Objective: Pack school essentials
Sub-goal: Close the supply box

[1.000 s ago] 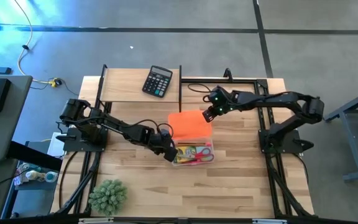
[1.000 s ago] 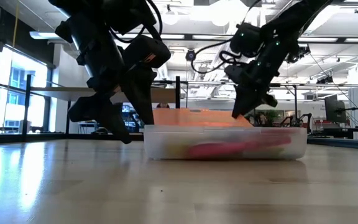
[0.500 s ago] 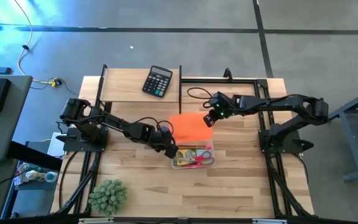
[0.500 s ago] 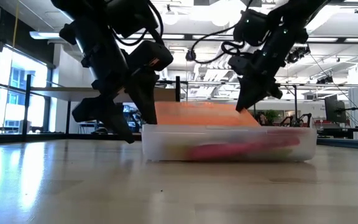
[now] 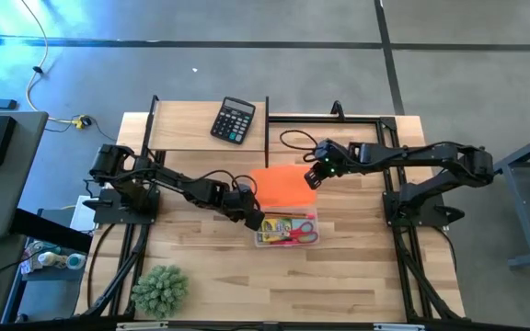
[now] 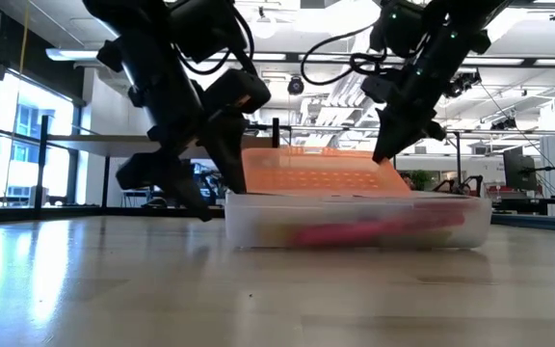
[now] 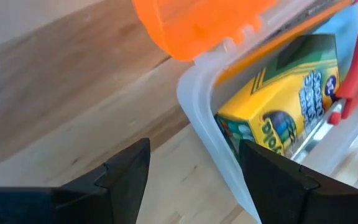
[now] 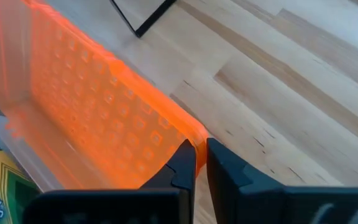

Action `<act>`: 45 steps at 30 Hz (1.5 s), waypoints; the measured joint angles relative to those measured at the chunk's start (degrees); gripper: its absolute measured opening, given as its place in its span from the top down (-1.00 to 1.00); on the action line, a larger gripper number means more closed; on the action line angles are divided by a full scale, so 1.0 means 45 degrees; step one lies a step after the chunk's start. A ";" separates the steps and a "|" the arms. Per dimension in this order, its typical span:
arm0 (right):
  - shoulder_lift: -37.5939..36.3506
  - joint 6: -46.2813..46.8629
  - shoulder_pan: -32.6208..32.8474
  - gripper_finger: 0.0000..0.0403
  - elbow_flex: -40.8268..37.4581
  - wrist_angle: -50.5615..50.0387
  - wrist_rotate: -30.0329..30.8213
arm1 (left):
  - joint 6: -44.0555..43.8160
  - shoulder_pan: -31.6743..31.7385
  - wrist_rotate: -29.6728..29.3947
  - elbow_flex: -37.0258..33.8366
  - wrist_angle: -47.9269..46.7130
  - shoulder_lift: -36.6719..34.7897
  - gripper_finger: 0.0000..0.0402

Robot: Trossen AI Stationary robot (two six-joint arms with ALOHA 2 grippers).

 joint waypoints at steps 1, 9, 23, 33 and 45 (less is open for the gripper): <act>0.0005 0.0000 0.0072 0.91 0.0000 -0.0018 0.0103 | 0.0000 -0.0004 0.0011 -0.0004 -0.0004 0.0000 -0.18; 0.0005 -0.0040 0.0745 0.91 0.0000 -0.0003 0.1349 | 0.0578 0.0239 0.0844 -0.0004 -0.0009 0.0000 -0.18; 0.0010 -0.0044 0.2334 0.91 0.0000 0.0177 0.3689 | 0.0896 0.0574 0.1006 -0.0004 -0.0004 0.0000 -0.18; 0.0010 0.0283 0.3576 0.91 0.0000 0.0186 0.5853 | 0.1012 0.0574 0.1665 -0.0004 -0.0109 -0.0130 -0.18; 0.0015 0.0757 0.4162 0.91 0.0000 0.0217 0.6998 | 0.1742 0.0558 0.1896 0.0001 -0.1226 -0.1927 -0.18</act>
